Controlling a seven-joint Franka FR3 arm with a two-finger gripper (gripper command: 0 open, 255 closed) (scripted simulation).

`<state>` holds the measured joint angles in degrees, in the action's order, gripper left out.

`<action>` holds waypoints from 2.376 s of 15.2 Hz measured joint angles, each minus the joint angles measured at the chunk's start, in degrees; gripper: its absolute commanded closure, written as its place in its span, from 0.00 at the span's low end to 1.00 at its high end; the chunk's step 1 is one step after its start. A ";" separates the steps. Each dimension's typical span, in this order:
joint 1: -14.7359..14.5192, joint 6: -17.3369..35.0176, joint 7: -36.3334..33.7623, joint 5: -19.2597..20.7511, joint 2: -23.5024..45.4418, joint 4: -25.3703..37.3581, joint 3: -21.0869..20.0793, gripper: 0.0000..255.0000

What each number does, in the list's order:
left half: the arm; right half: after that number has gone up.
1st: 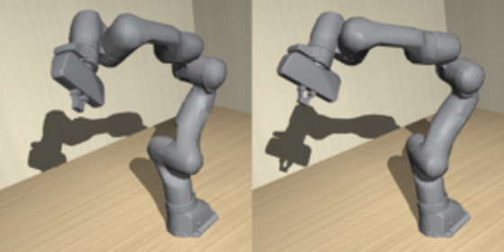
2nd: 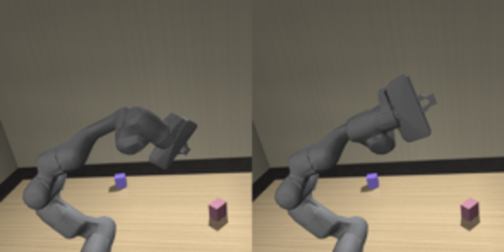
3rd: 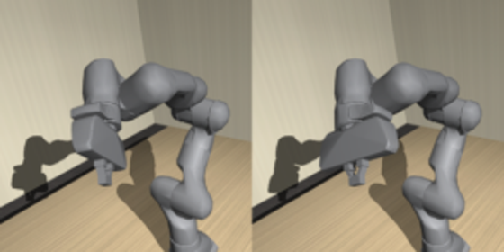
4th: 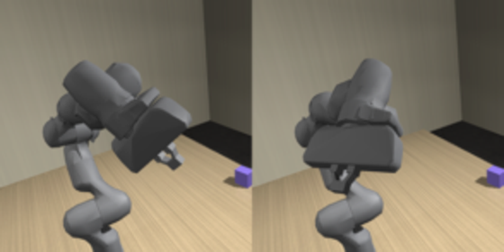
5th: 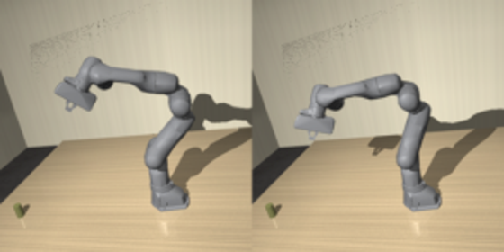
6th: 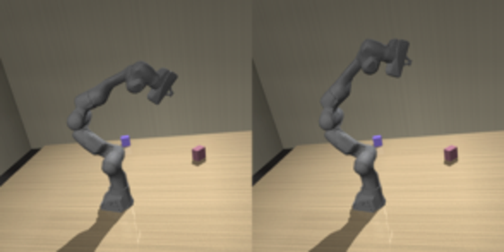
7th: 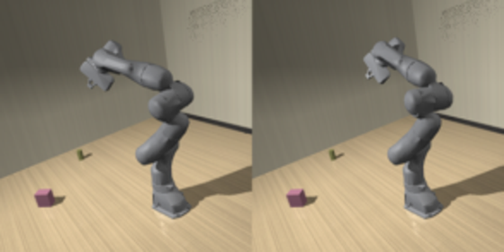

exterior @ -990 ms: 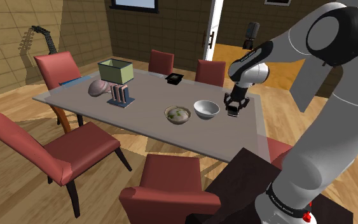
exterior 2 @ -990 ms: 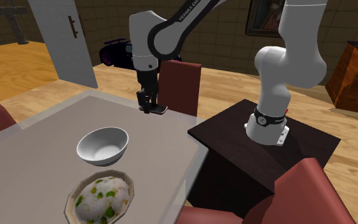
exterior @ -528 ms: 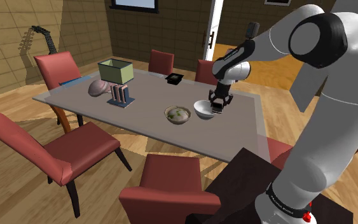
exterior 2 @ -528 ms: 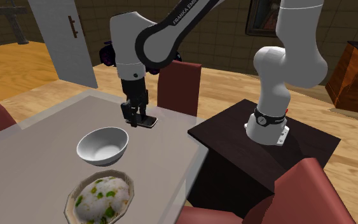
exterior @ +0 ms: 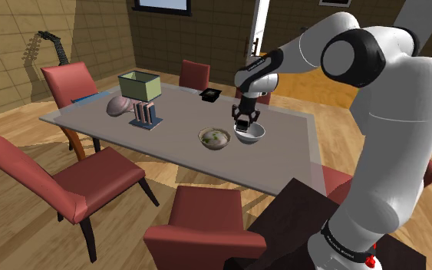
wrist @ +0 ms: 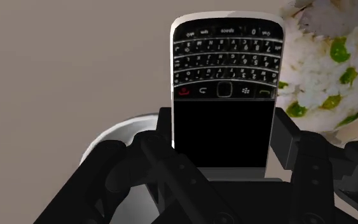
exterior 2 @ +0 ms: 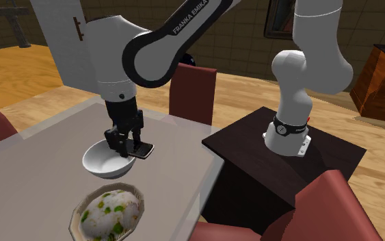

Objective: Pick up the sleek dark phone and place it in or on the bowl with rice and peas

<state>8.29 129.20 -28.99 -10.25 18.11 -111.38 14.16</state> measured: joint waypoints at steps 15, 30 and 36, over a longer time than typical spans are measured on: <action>-3.96 -7.15 -9.34 -1.13 17.63 25.28 -3.53 1.00; -3.63 -1.39 -8.45 -2.16 21.80 23.64 -4.23 1.00; -3.63 -1.38 -8.45 -2.17 21.80 23.64 -4.23 0.00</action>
<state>4.66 127.82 -37.44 -12.42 39.91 -87.74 9.93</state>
